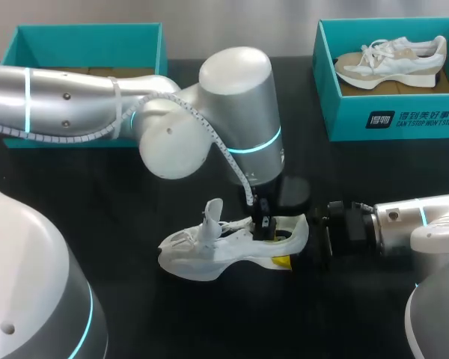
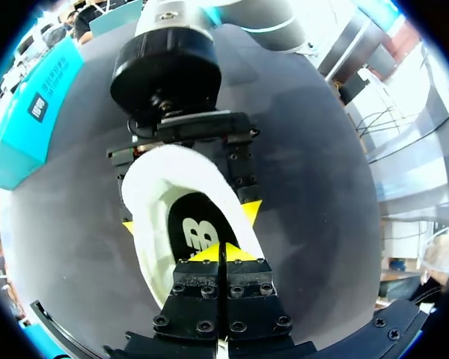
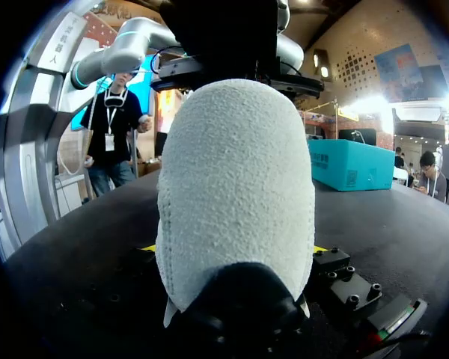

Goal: Take the shoe out of the shoebox, open the shoe tongue, remove and reinsert the insole, then place the shoe into the shoebox

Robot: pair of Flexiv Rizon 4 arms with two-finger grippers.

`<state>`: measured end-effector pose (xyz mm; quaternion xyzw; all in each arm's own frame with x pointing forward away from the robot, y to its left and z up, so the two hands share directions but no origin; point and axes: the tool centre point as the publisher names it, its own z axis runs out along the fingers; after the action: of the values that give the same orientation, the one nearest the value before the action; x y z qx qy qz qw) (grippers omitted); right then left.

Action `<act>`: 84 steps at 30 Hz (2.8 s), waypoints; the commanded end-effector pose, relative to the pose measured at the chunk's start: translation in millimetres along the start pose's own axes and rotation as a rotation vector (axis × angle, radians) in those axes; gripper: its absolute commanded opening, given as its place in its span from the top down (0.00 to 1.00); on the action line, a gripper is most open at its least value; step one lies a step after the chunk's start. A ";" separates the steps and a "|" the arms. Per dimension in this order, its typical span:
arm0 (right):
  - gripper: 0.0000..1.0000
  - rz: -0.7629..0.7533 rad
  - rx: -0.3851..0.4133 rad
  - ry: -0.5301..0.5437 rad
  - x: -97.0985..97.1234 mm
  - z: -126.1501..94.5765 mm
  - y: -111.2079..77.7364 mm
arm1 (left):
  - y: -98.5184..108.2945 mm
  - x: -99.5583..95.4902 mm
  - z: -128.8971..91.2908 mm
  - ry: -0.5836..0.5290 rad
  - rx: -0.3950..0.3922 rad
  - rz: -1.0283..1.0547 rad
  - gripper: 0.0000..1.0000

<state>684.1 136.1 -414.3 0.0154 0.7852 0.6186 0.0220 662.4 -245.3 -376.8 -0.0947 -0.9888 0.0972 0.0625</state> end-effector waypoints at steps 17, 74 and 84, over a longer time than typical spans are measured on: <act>1.00 0.001 0.004 0.001 -0.1 -0.4 0.3 | 36.3 18.6 10.8 0.029 -0.052 -0.023 1.00; 1.00 0.001 0.004 0.001 -0.1 -0.4 0.3 | 60.9 -22.6 21.2 -0.253 -0.097 -0.071 0.73; 1.00 0.001 0.004 0.001 -0.1 -0.4 0.3 | 56.1 -18.3 17.0 -0.245 -0.092 -0.058 0.72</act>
<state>689.1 134.4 -414.6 0.0159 0.7849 0.6191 0.0221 683.3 -196.8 -402.7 -0.0559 -0.9945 0.0634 -0.0612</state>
